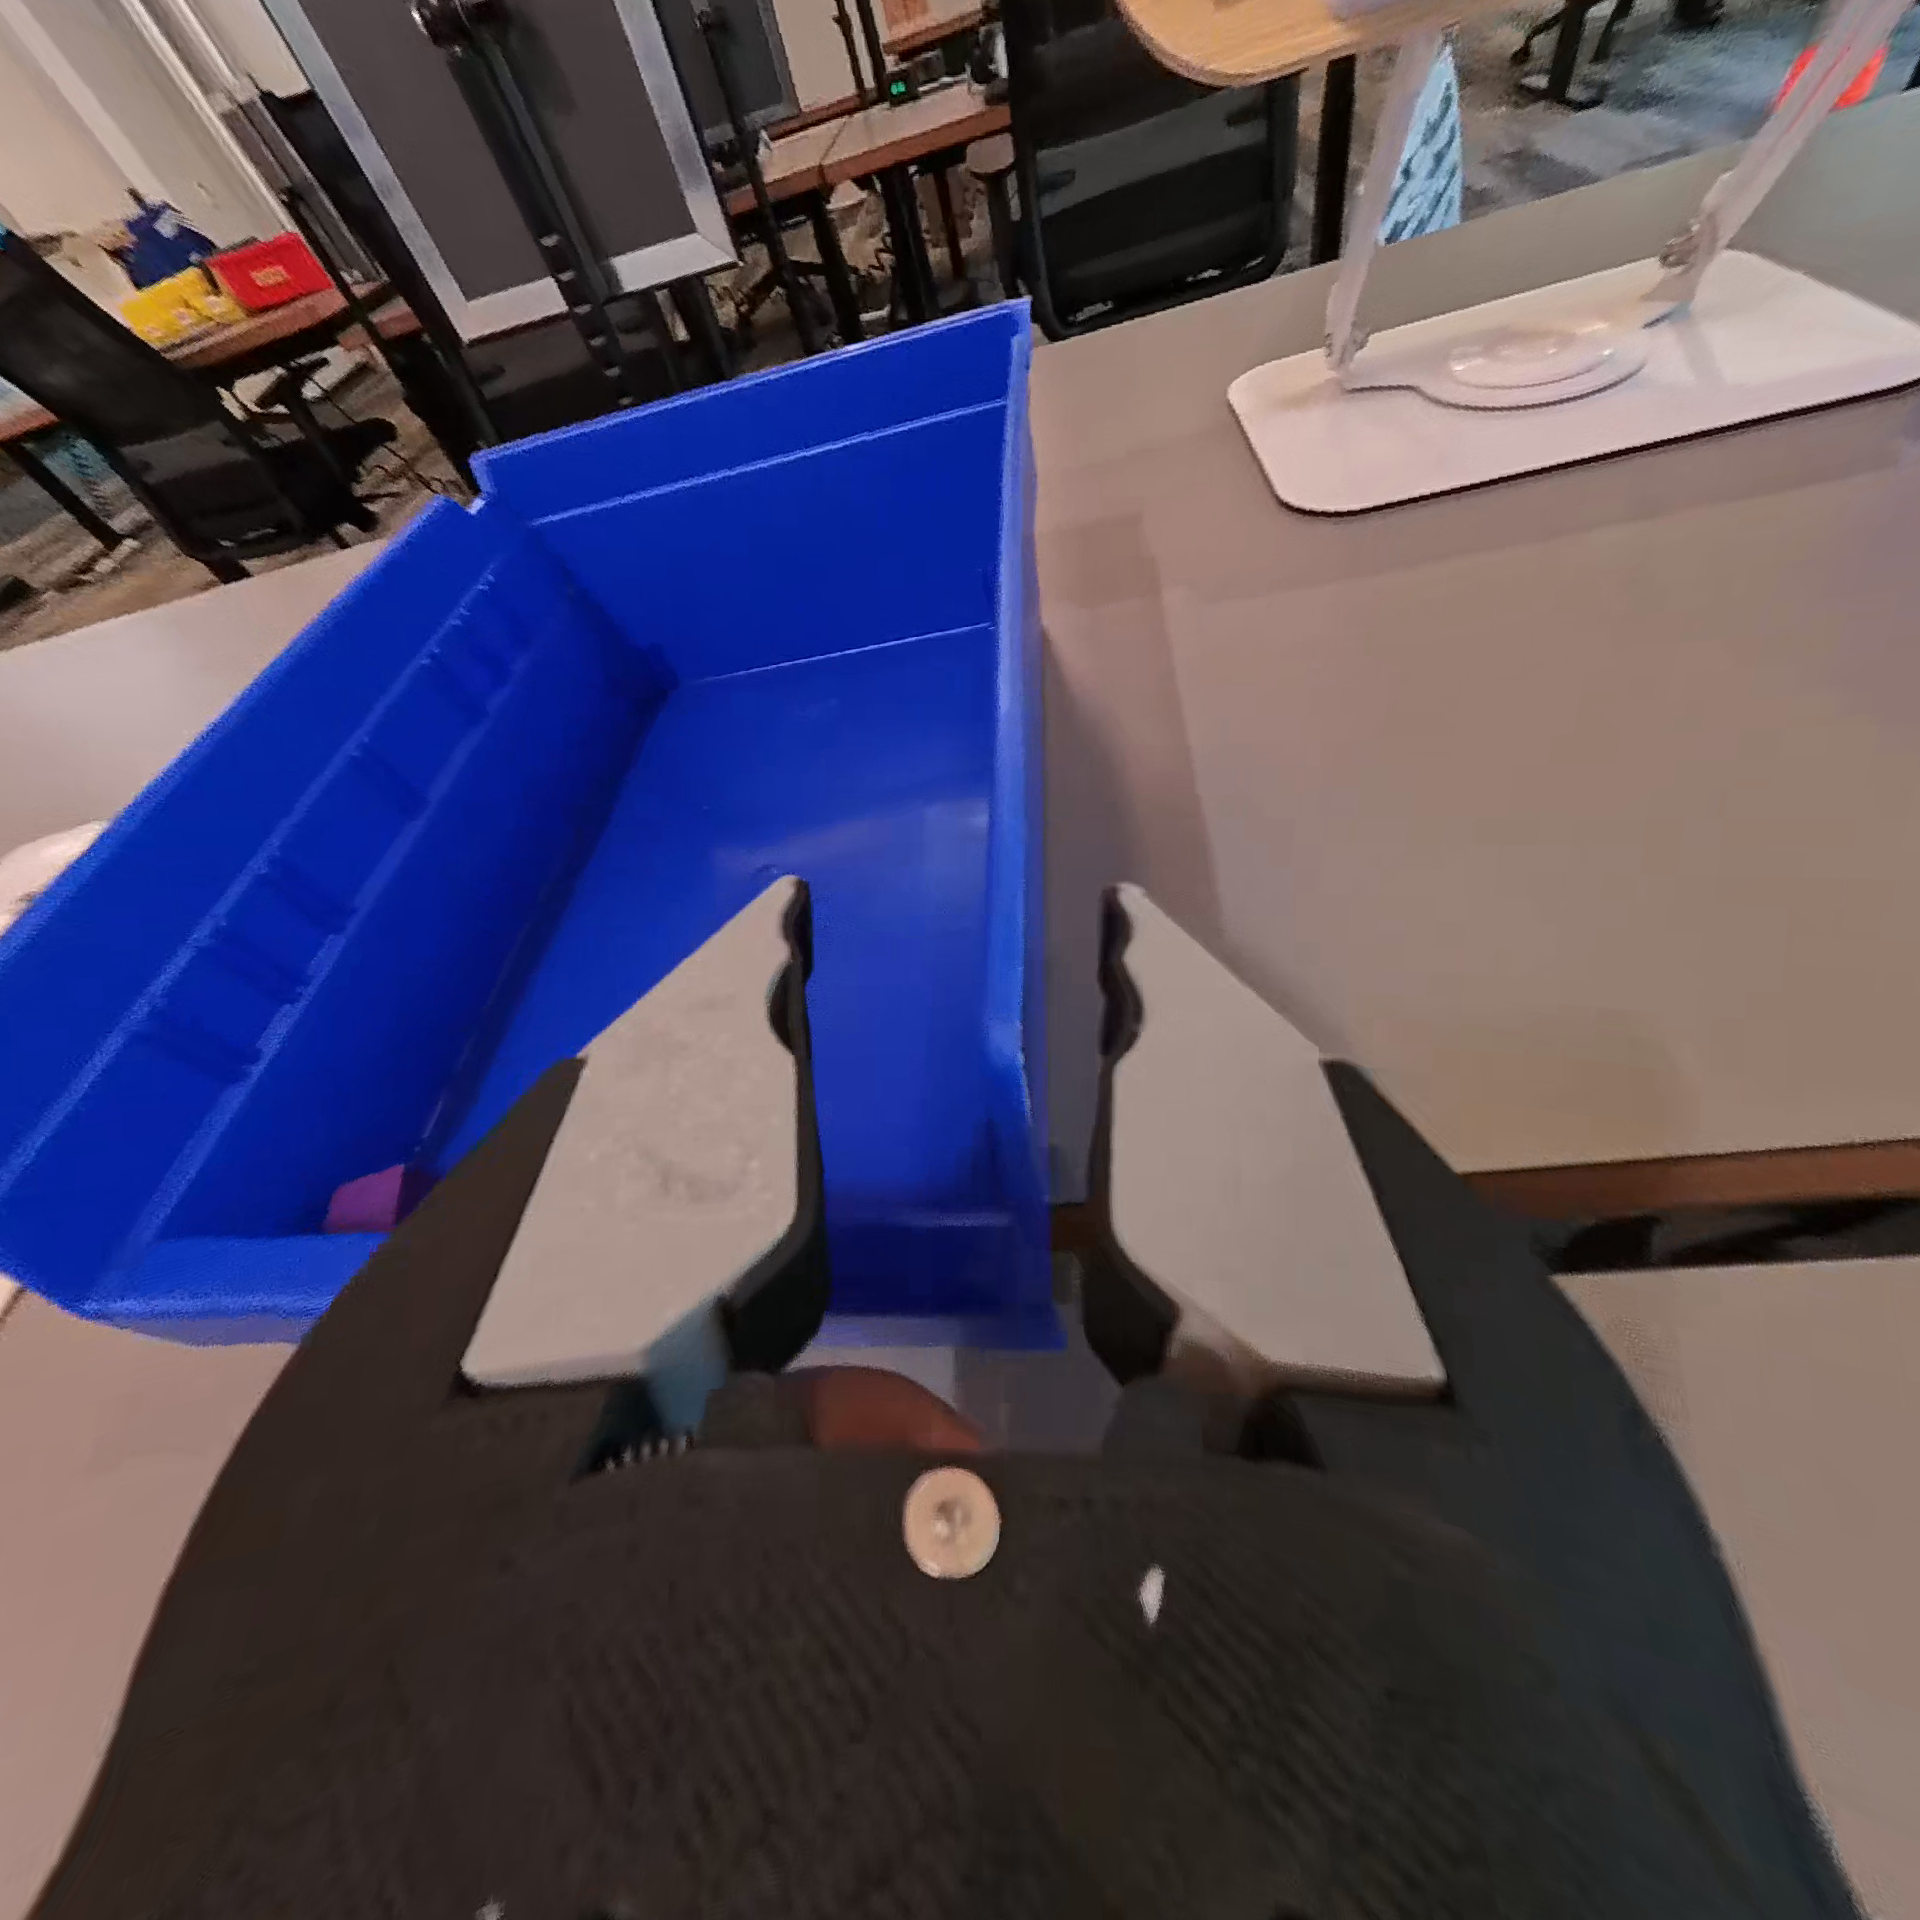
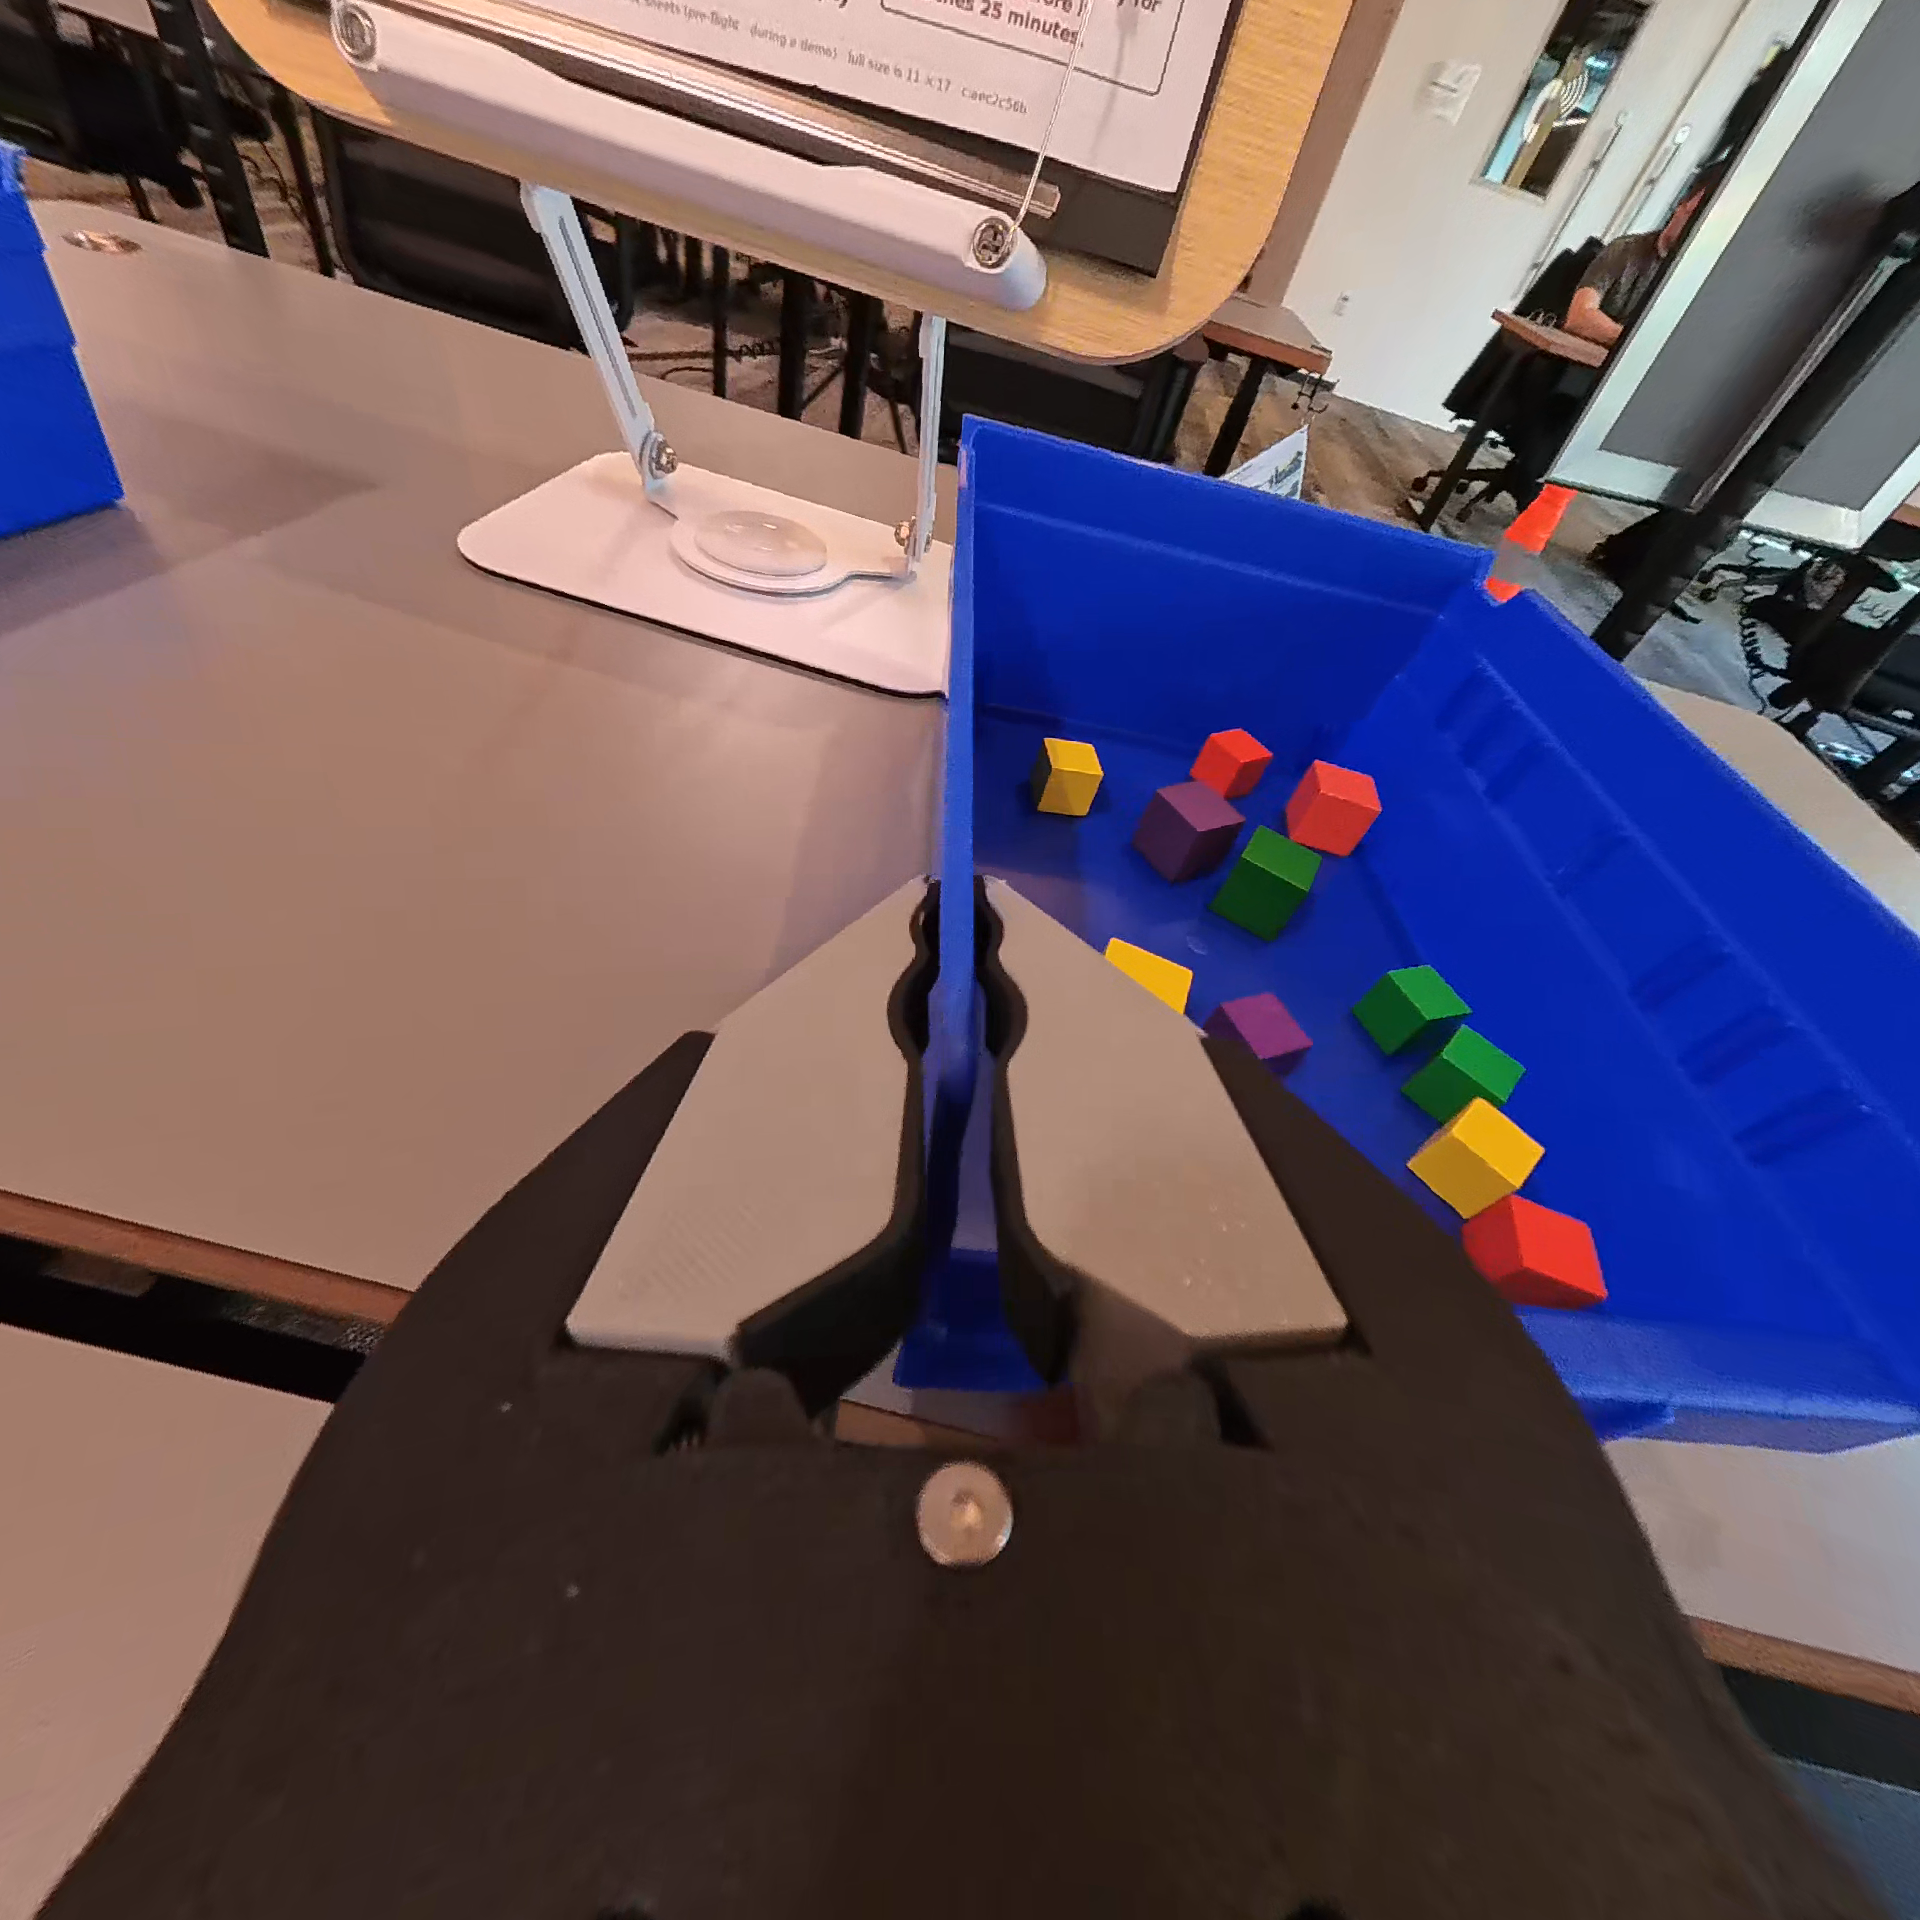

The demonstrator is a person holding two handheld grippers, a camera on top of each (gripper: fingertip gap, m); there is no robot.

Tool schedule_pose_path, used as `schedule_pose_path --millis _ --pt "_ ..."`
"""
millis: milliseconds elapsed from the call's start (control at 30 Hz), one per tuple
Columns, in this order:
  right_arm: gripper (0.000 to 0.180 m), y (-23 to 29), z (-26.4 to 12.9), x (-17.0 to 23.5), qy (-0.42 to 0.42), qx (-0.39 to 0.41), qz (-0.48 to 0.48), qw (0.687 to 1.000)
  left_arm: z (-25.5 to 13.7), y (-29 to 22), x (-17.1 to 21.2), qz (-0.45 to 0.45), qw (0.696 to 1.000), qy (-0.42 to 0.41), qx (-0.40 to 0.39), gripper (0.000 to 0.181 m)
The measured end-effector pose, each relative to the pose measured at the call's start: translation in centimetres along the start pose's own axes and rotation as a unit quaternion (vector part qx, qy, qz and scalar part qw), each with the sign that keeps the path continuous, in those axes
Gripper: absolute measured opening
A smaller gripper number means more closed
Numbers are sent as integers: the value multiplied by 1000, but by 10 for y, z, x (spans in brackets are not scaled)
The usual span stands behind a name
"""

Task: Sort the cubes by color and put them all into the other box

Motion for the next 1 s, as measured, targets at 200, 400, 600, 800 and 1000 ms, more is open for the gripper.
schedule_pose_path --millis 200,400,600,800,1000 --pt "1 -1 -1 0 16 -15 15 1000 7 -7 -11 30 999 12 43 3" --pt "0 1 -12 2 25 -18 9 999 -9 16 -4 -22 995 16 95 2" --pt "0 16 -59 12 43 -84 -22 995 -55 63 2 -86 982 -19 167 1" --pt "0 59 -98 17 58 -148 -23 987 -108 105 7 -86 982 -31 168 1" --pt "1 144 -99 16 60 -194 -51 978 -139 132 20 -123 973 -46 191 2"
Point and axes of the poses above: each gripper's, where its closed fingertips meet, z out along the fingers, x out of its underside, y = z × x across the jaws, the point moved 4 cm from there along -z, back along the fingers, and after that the axes turned 12 degrees about z, right-handed, at the moved point
